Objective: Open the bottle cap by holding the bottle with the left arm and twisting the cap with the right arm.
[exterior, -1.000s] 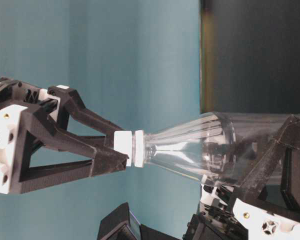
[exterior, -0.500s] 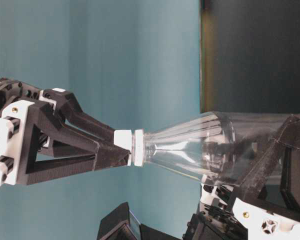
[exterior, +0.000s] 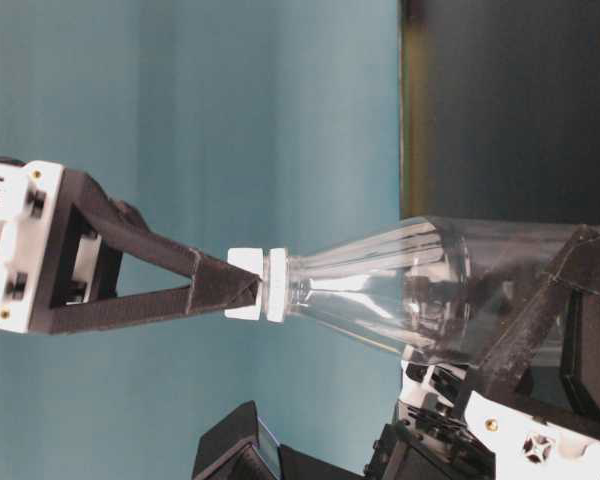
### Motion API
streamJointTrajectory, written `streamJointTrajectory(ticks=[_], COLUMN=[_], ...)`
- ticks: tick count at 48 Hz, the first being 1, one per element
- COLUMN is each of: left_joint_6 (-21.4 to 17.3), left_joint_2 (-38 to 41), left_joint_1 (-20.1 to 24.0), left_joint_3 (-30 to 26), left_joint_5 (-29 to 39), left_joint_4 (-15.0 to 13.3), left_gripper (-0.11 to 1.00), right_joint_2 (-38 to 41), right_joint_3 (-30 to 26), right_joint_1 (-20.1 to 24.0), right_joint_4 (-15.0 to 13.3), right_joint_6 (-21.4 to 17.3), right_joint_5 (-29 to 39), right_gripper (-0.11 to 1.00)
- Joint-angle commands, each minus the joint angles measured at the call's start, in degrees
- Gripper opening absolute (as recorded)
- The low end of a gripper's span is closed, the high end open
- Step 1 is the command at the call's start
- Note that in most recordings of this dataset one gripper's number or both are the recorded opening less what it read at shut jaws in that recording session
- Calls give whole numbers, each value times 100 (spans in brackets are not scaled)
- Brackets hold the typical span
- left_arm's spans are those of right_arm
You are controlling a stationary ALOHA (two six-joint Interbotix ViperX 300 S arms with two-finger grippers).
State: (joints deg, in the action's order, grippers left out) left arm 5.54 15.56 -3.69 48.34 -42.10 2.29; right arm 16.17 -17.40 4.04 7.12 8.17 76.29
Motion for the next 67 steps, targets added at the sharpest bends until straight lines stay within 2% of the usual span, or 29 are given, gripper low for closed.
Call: streamJointTrajectory(ticks=[1,9,10,16,20,25,30,37,48,65,67], left_joint_6=[9,9,9,9,9,9,9,9,18,26,26], left_joint_2=[44,44,44,44,44,44,44,44,44,44,44], left_joint_1=[-9,-9,-9,-18,-18,-26,-26,-26,-44,-53,-53], left_joint_3=[18,9,9,18,9,9,18,18,18,44,62], left_joint_5=[62,62,62,53,53,53,53,53,9,26,35], left_joint_4=[18,18,26,18,18,18,26,18,18,18,26], left_gripper=[80,80,80,80,80,80,80,80,80,80,80], right_joint_2=[-9,-18,-18,-35,-53,-70,-62,-62,-70,-70,-70], right_joint_3=[-132,-132,-132,-62,-9,18,18,9,26,44,44], right_joint_1=[88,132,149,185,176,176,176,193,211,246,255], right_joint_4=[26,9,0,-62,-79,-220,-387,-387,-396,-378,-396], right_joint_6=[659,2197,2487,3480,3902,4210,4210,4104,3480,3305,3199], right_joint_5=[88,202,202,176,149,149,149,123,-149,-220,-308], right_gripper=[37,37,37,37,37,37,37,37,37,37,41])
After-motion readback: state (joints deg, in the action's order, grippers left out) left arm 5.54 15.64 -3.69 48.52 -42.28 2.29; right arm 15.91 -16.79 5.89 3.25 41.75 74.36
